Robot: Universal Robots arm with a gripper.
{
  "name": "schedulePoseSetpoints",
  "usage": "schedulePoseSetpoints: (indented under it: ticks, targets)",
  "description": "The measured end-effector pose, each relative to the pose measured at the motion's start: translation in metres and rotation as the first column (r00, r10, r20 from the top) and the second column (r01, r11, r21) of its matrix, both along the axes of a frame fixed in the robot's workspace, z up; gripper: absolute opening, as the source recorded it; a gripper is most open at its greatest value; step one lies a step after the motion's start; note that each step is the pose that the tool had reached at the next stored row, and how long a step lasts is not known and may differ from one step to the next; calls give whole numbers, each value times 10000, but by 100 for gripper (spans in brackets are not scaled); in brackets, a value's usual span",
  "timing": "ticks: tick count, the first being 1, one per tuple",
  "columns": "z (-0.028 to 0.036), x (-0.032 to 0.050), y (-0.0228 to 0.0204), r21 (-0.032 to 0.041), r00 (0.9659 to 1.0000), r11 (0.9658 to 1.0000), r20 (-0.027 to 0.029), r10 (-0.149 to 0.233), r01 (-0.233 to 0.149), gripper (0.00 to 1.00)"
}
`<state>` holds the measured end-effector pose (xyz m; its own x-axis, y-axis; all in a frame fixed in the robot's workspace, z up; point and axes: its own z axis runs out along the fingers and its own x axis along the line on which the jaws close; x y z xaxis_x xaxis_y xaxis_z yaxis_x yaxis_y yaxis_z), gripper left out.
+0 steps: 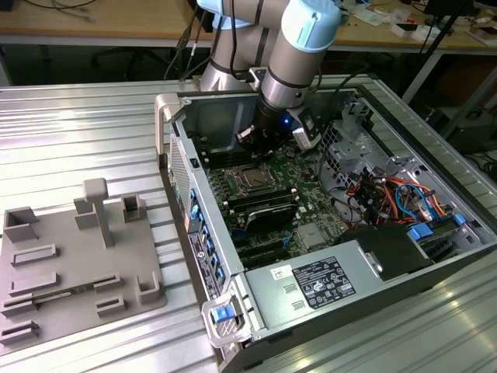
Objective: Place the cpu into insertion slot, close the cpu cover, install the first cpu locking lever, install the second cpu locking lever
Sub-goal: 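Install the first cpu locking lever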
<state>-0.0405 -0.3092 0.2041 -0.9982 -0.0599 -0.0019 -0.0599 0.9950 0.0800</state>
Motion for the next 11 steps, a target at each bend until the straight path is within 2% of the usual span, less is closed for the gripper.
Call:
schedulePoseSetpoints:
  ticks: [5, 8, 11]
  targets:
    - [63, 0, 0, 36, 10000, 10000, 1, 2, -2, 11]
    - [63, -16, 0, 129, 10000, 9999, 1, 29, -29, 11]
    - [64, -32, 0, 190, 10000, 9998, 0, 58, -58, 11]
